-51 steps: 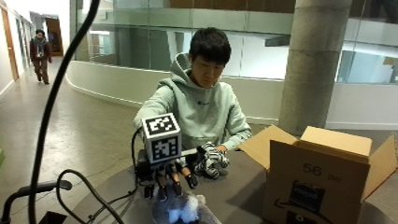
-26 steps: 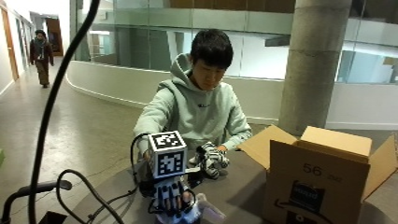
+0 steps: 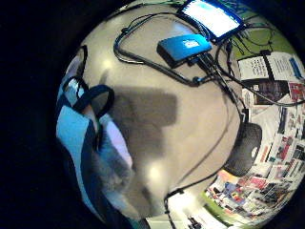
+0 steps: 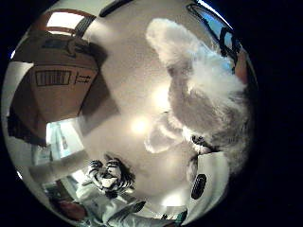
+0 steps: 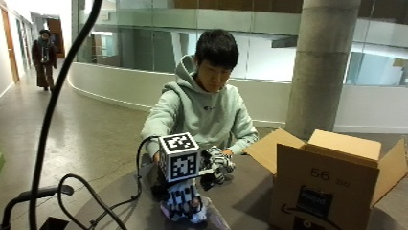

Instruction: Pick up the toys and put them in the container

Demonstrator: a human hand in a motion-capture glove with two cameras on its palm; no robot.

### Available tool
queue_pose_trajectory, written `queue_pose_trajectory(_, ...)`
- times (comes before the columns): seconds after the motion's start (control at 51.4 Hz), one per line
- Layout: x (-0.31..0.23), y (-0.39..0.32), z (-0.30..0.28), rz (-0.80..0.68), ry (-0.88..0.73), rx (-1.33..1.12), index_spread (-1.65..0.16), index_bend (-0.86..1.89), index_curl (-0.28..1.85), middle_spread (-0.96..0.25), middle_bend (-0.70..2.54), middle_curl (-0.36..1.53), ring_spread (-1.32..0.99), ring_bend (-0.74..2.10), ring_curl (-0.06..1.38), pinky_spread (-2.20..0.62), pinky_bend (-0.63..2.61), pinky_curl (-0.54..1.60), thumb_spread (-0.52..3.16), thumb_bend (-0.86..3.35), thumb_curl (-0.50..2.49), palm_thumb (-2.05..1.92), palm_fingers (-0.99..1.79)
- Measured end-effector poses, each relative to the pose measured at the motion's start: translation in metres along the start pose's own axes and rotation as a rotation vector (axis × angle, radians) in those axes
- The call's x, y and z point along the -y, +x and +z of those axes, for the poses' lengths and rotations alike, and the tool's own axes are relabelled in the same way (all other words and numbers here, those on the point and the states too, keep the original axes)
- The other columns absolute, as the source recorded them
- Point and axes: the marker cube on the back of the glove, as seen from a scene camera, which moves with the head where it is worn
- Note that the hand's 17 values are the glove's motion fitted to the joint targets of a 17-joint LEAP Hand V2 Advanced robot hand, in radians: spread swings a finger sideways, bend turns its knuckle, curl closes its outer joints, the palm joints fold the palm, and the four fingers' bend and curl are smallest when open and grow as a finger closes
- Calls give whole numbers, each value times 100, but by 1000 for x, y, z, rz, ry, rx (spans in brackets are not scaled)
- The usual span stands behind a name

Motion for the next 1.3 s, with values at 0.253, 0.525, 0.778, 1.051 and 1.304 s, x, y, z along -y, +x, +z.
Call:
queue_pose_trajectory(0.253, -22, -13, -55, -1, -52, -22, -22, 76, 62, -24, 91, 72, -43, 114, 67, -43, 90, 50, 33, 13, 85, 84, 99)
queue_pose_trajectory(0.525, -52, -65, -205, -93, 64, -74, -22, 80, 76, -24, 98, 81, -42, 122, 72, -43, 97, 56, 22, 13, 93, 82, 88)
queue_pose_trajectory(0.778, -70, -185, -300, -232, 213, 9, -22, 81, 89, -24, 102, 87, -41, 128, 74, -43, 102, 59, 18, 14, 99, 80, 82)
queue_pose_trajectory(1.051, -13, -293, -273, -337, 337, -2, -22, 79, 100, -24, 103, 92, -40, 131, 75, -42, 106, 61, 17, 14, 106, 77, 77)
queue_pose_trajectory(1.304, -16, -316, -241, -321, 180, 26, -24, 7, 71, -5, 24, 64, -17, 51, 55, -15, 113, 59, 74, -13, 80, 16, -71)
